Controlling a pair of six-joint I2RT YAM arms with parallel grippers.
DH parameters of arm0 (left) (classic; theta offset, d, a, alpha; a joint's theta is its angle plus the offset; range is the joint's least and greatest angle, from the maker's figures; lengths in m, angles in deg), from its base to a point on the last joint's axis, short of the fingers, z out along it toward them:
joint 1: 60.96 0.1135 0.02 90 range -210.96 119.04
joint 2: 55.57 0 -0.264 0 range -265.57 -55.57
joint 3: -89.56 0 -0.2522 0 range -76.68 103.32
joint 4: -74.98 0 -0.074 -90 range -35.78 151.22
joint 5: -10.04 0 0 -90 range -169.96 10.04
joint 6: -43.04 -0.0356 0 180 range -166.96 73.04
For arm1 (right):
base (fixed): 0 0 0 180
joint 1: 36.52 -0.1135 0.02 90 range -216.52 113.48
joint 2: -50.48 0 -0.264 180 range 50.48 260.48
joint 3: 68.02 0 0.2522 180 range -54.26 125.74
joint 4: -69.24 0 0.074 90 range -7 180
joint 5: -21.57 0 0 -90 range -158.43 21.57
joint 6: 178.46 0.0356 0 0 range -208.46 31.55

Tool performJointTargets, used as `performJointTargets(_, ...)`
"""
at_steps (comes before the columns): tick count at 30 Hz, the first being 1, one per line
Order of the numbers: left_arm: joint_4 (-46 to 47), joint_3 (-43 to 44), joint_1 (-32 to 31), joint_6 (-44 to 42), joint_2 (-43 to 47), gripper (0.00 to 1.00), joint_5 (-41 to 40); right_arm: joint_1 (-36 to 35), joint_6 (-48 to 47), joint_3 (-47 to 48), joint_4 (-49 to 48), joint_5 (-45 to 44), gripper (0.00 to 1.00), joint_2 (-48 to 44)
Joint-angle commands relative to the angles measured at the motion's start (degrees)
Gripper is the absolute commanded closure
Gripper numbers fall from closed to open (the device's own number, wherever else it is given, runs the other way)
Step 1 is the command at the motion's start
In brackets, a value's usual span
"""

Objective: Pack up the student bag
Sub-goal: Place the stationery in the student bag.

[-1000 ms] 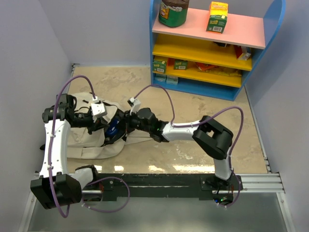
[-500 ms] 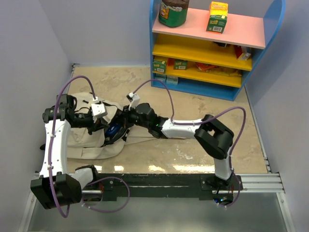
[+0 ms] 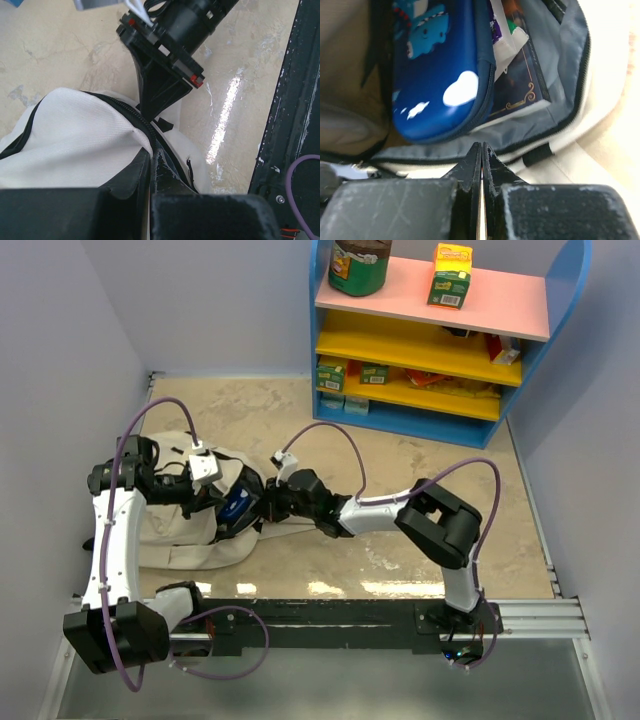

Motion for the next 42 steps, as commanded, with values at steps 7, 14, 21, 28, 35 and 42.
performJointTargets(7,-1.1,0.9,-0.8,-0.6,2.5,0.98,3.7,-0.2,0.2,19.3,0.9,1.2,1.00,9.3)
performJointTargets(14,-1.1,-0.1,-0.8,-1.1,3.1,0.98,4.0,-0.2,1.4,23.0,-0.1,0.1,1.00,11.5)
performJointTargets(21,-1.1,-1.2,-0.8,-2.3,3.3,0.98,4.2,-0.3,0.7,7.4,-6.8,-4.5,0.95,1.6)
performJointTargets(28,-1.1,-1.8,-0.8,-2.9,2.6,0.98,4.8,-0.2,-0.8,-3.5,-9.7,-7.6,0.87,-7.4)
performJointTargets(35,-1.1,-2.2,-1.2,-2.5,2.2,0.95,4.7,-0.3,-0.5,-6.5,-11.4,-5.8,0.96,-7.0)
performJointTargets(42,3.7,-4.1,-3.3,1.7,0.7,0.52,1.8,-5.9,-10.8,-8.7,-7.2,-11.1,0.72,-13.3)
